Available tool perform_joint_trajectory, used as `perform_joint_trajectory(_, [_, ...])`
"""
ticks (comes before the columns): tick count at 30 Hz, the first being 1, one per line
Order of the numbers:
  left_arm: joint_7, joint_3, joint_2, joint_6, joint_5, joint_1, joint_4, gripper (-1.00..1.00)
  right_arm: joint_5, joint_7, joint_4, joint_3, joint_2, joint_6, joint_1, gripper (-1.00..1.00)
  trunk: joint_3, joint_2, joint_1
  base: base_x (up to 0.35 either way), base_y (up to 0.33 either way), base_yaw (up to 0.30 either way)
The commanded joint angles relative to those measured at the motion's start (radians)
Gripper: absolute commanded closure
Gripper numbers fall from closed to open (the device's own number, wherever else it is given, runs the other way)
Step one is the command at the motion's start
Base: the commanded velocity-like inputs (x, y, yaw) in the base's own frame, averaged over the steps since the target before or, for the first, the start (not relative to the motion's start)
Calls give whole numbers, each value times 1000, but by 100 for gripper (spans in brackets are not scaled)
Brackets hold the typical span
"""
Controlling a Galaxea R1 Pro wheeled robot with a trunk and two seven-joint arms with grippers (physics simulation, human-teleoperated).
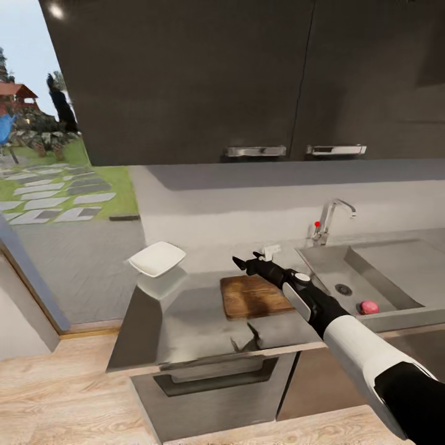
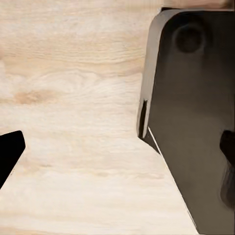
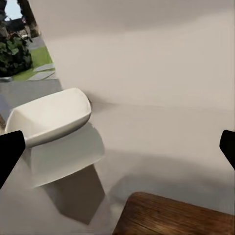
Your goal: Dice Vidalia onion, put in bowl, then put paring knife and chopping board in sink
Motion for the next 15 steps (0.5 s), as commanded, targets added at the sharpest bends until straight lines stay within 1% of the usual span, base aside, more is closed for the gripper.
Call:
perform_joint_trajectory(1, [-1, 79, 30, -1, 1, 0, -68, -100, -10, -2, 0, 6, -1, 1, -1, -100, -2, -2, 0, -145, 167, 0])
perform_joint_trajectory(2, [-1, 92, 38, 0, 1, 0, -89, -100, -10, -2, -1, 6, -1, 1, -1, -100, -2, -2, 0, -93, 122, 0])
perform_joint_trajectory(5, [0, 106, 50, 1, 1, 0, -122, -100, -10, -2, -1, 6, -1, 2, -1, -100, -2, -2, 0, -57, 75, 0])
perform_joint_trajectory(8, [1, 112, 65, 3, 1, 0, -155, -100, -11, -2, -1, 6, -1, 2, -1, -100, -2, -2, 0, 20, 117, 0])
perform_joint_trajectory(10, [2, 115, 78, 4, 1, 0, -168, -100, -11, -2, -1, 6, -1, 2, -1, -100, -2, -2, 0, 77, 234, 0])
perform_joint_trajectory(14, [3, 117, 88, 5, 1, 0, -175, -100, -11, -2, -1, 6, -1, 5, -1, -100, -2, -2, 0, 139, 284, 0])
perform_joint_trajectory(15, [8, 123, 92, 11, -4, 6, -170, -100, -6, 0, 5, 12, -7, 2, 5, -100, -2, -2, 0, 0, 0, 0])
